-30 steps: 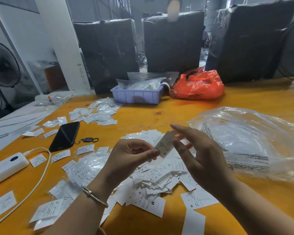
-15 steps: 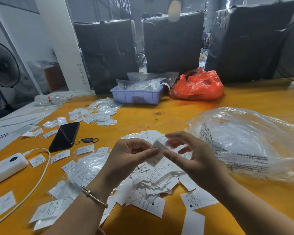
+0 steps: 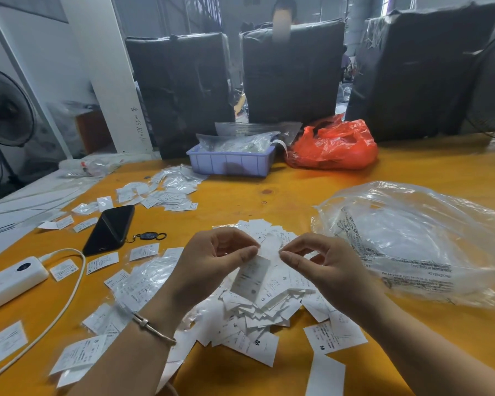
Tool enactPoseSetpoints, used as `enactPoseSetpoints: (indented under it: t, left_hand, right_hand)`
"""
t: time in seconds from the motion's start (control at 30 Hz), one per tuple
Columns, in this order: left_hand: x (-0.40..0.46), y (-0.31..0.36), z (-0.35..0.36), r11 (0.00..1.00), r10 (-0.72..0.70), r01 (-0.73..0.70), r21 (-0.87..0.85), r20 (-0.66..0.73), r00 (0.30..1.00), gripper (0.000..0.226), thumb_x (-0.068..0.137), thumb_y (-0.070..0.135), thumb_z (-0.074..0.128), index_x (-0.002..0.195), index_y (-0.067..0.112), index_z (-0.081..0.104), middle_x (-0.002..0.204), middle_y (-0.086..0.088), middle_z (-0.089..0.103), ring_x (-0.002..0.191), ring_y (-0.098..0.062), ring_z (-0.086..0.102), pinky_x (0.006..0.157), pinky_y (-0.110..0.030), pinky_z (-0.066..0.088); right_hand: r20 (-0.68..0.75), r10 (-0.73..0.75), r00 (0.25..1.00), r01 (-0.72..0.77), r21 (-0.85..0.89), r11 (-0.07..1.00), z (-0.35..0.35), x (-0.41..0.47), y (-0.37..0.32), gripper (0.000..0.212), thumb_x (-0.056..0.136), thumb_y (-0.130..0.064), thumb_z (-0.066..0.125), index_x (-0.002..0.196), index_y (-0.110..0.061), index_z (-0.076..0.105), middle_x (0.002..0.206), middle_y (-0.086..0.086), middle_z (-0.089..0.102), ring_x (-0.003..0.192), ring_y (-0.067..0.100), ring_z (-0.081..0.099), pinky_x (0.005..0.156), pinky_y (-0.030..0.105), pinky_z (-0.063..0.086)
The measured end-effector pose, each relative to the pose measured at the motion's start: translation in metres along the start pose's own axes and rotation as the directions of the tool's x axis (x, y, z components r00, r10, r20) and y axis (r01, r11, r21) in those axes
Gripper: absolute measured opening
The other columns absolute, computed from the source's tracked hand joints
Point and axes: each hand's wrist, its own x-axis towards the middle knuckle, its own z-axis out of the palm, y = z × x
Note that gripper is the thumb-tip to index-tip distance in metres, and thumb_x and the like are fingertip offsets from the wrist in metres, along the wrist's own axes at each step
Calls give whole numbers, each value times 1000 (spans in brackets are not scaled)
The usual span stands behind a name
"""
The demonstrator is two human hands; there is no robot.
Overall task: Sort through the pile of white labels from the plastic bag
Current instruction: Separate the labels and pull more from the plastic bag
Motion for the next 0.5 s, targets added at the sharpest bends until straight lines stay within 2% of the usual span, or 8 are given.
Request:
enactPoseSetpoints:
  t: [0.1,0.17,0.27,0.37,0.43,0.5]
  left_hand:
    - [4,-6,-16,992,-51,63,112,-101,994,12,87,11,71,82,21,75,83,4,75,80,-8,68,69,-18,55]
    - [6,-13,-26,971,-120,152,185,-173,978,11,88,12,71,81,19,75,78,1,74,77,-11,68,68,-21,53]
    - [7,-24,-37,871,-170,252,422,-224,960,11,90,19,70,81,25,73,77,7,72,78,-11,66,68,-28,50]
    - [8,-29,-45,780,-230,328,532,-243,942,10,91,26,69,81,29,71,78,10,70,79,-10,63,68,-31,50]
    - [8,-31,-45,712,-263,368,598,-259,929,11,92,29,67,81,30,69,80,10,68,78,-10,61,69,-31,52]
    - [8,-33,-44,673,-269,385,632,-276,923,12,93,30,65,82,31,69,82,11,67,79,-8,60,69,-30,52]
  right_hand:
    - [-100,-10,995,0,-91,996,-9,5,10,5,86,-24,68,84,-21,72,76,-10,68,70,-2,61,59,15,46]
    - [-156,-14,988,-14,-176,984,-15,7,15,6,86,-22,68,81,-20,71,73,-10,68,67,1,61,60,21,48]
    - [-240,-29,970,-51,-318,947,-23,10,22,13,86,-19,68,73,-21,69,64,-11,63,59,4,57,55,26,46]
    - [-343,-12,939,-158,-464,872,-33,13,26,22,81,-17,68,60,-19,61,56,-8,57,54,10,53,50,25,36]
    - [-401,6,916,-250,-558,791,-40,14,26,25,78,-20,67,55,-16,56,54,-3,55,55,17,52,58,27,35]
    - [-407,31,913,-317,-657,684,-46,15,25,22,80,-23,66,60,-16,59,62,-1,58,67,22,53,71,33,34]
